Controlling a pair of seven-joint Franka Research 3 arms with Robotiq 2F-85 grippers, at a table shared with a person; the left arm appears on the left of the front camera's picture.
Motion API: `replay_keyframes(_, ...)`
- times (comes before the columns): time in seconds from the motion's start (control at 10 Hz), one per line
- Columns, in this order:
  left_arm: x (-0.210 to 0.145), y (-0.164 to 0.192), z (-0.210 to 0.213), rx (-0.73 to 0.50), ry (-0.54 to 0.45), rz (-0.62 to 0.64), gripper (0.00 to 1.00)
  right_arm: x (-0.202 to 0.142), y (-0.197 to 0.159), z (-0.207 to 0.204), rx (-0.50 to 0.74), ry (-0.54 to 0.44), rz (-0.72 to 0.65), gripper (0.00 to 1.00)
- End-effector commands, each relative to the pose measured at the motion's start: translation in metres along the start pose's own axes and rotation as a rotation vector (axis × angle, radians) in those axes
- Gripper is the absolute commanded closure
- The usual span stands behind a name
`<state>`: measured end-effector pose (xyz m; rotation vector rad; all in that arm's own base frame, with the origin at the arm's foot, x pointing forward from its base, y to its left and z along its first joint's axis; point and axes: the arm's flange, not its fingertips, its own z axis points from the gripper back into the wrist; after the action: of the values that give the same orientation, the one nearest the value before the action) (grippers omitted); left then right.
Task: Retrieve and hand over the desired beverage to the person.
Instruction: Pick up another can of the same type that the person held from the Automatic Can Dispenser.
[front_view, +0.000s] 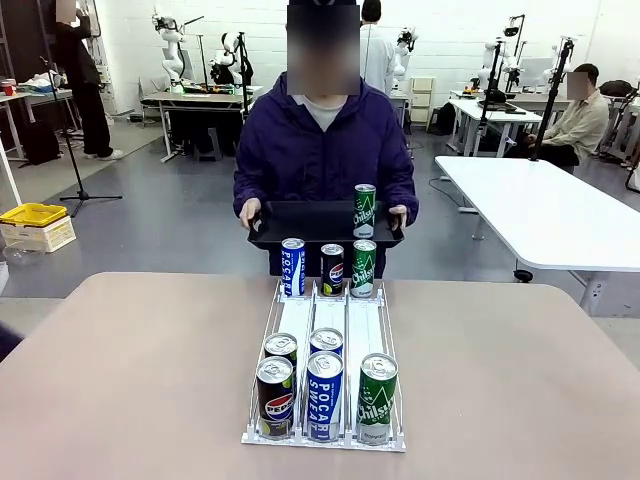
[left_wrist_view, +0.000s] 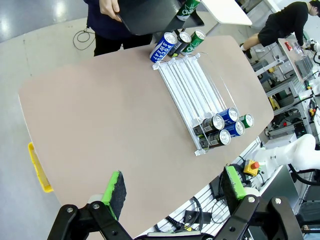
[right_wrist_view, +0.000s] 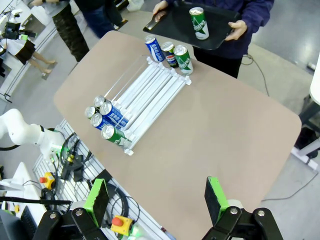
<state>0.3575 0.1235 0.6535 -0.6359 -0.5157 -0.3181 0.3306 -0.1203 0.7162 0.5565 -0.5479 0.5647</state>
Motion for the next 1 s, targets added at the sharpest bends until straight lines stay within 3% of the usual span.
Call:
replay_keyframes(0.0, 0.001, 0.0, 0.001, -0.012, -0.001, -0.015, 0.0, 0.002, 0.0, -0.001, 0.003, -0.009, 0.01, 0.0)
replay_keyframes(0.4, 0.0, 0.0, 0.0, 0.0, 0.0, 0.0, 0.0, 0.002, 0.0, -0.001, 0.003, -0.009, 0.01, 0.0)
replay_keyframes(0.5, 0.01, -0.044, -0.006, 0.007, 0.069, -0.113, 0.0, 0.002, 0.0, -0.001, 0.003, -0.009, 0.01, 0.0)
replay_keyframes(0.7, 0.017, -0.136, -0.058, 0.017, 0.286, -0.362, 0.0, 0.002, 0.0, -0.001, 0.003, -0.009, 0.01, 0.0)
replay_keyframes(0.8, 0.012, -0.174, -0.091, -0.004, 0.424, -0.438, 0.0, 0.002, 0.0, -0.001, 0.003, -0.009, 0.01, 0.0)
replay_keyframes(0.9, 0.001, -0.198, -0.118, 0.005, 0.551, -0.413, 0.0, 0.002, 0.0, -0.001, 0.003, -0.009, 0.01, 0.0)
